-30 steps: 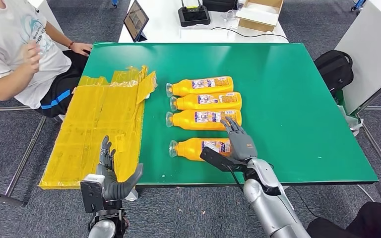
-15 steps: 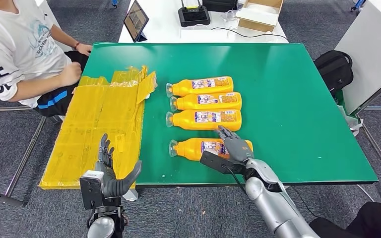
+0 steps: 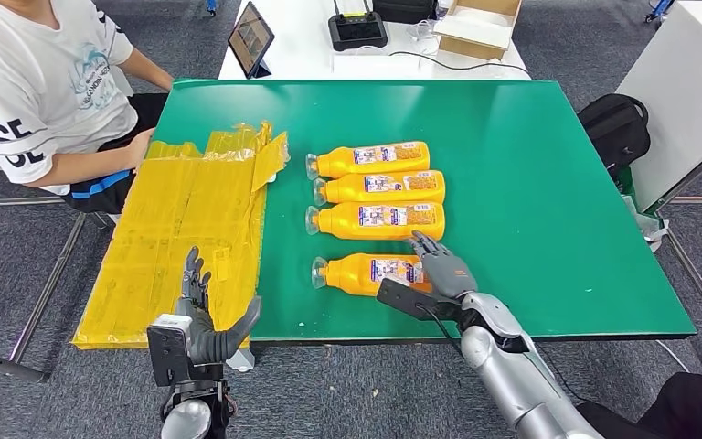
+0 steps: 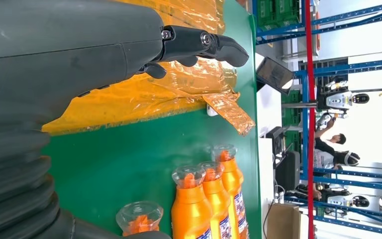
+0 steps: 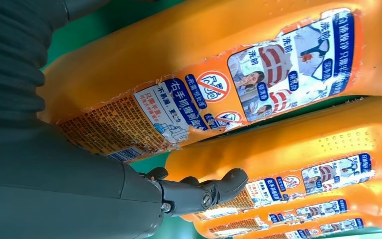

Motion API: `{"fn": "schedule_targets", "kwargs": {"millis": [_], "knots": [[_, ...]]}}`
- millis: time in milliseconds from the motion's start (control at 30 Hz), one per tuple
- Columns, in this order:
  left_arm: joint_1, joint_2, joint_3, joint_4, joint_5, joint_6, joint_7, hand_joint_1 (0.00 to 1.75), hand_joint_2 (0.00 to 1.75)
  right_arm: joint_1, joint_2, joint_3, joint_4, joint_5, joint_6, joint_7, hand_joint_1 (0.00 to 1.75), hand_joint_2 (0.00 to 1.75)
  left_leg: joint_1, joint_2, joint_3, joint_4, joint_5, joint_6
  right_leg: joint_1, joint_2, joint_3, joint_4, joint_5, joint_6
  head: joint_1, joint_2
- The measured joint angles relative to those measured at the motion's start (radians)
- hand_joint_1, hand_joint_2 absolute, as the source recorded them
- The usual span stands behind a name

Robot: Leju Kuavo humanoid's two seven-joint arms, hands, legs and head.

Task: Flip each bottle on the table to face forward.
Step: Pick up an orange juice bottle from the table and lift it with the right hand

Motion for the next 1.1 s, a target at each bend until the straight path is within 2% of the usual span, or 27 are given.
{"fn": "schedule_targets", "kwargs": {"millis": [233, 400, 533, 733, 1100], "knots": [[0.0, 0.0, 0.0, 0.001, 0.004, 0.0, 0.003, 0.0, 1.75, -0.002, -0.008, 0.005, 0.002, -0.001, 0.004, 0.011, 0.0, 1.75, 0.0, 0.0, 0.0, 0.0, 0.0, 0.0, 0.0, 0.0, 0.0, 0.0, 0.0, 0.0, 0.0, 0.0], [-0.002, 0.0, 0.0, 0.009, 0.007, -0.002, 0.008, 0.0, 1.75, -0.006, -0.035, 0.008, 0.002, -0.002, 0.025, 0.039, 0.01, 1.75, 0.0, 0.0, 0.001, 0.0, 0.0, 0.0, 0.0, 0.0, 0.001, 0.0, 0.0, 0.0, 0.0, 0.0], [-0.005, 0.0, 0.001, 0.021, 0.012, -0.006, 0.015, 0.0, 1.75, -0.013, -0.067, 0.008, 0.006, -0.021, 0.068, 0.054, 1.4, 1.75, 0.0, 0.0, 0.002, 0.0, 0.0, 0.0, 0.0, 0.0, 0.002, 0.0, 0.0, 0.0, 0.0, 0.0], [-0.02, 0.0, 0.001, 0.054, 0.025, -0.012, 0.027, 0.0, 1.75, -0.042, -0.096, 0.027, 0.035, -0.043, 0.132, 0.056, 1.74, 1.75, 0.0, 0.0, 0.003, 0.0, 0.0, 0.0, 0.0, 0.0, 0.002, 0.0, 0.0, 0.0, 0.0, 0.0], [-0.036, 0.0, -0.001, 0.095, 0.046, -0.019, 0.036, 0.0, 1.75, -0.082, -0.122, 0.062, 0.092, -0.108, 0.137, 0.051, 1.75, 1.75, 0.0, 0.0, 0.004, 0.0, 0.0, 0.0, 0.0, 0.0, 0.004, -0.001, 0.0, 0.0, 0.0, 0.0]]}}
